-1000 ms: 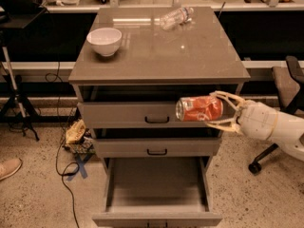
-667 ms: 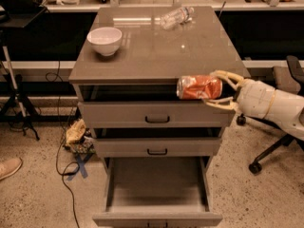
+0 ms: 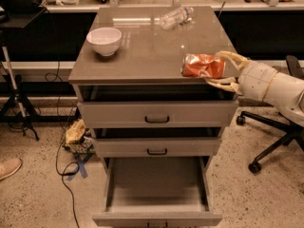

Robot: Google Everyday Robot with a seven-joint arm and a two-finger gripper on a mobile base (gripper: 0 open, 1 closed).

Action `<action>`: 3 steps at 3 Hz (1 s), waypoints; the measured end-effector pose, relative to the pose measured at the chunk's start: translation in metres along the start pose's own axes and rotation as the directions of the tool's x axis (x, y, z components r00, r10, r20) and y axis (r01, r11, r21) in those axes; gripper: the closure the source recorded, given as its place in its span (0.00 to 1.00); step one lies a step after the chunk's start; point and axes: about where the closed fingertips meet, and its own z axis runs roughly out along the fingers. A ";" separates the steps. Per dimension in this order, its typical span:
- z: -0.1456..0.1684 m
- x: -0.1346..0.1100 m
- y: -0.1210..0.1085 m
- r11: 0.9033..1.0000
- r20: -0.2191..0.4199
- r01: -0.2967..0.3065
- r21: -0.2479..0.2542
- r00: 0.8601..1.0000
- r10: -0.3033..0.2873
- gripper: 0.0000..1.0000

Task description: Pick coke can from bottom drawer and place on counter

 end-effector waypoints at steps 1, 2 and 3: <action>0.001 -0.001 0.001 1.000 0.002 0.000 -0.002 1.000 0.000 1.00; 0.018 0.000 -0.018 0.999 -0.035 -0.041 0.030 0.999 0.042 1.00; 0.040 0.005 -0.051 0.990 -0.108 -0.117 0.073 0.986 0.124 1.00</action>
Offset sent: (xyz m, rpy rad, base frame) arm 0.0680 0.0096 0.0417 0.0826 0.1039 -0.1716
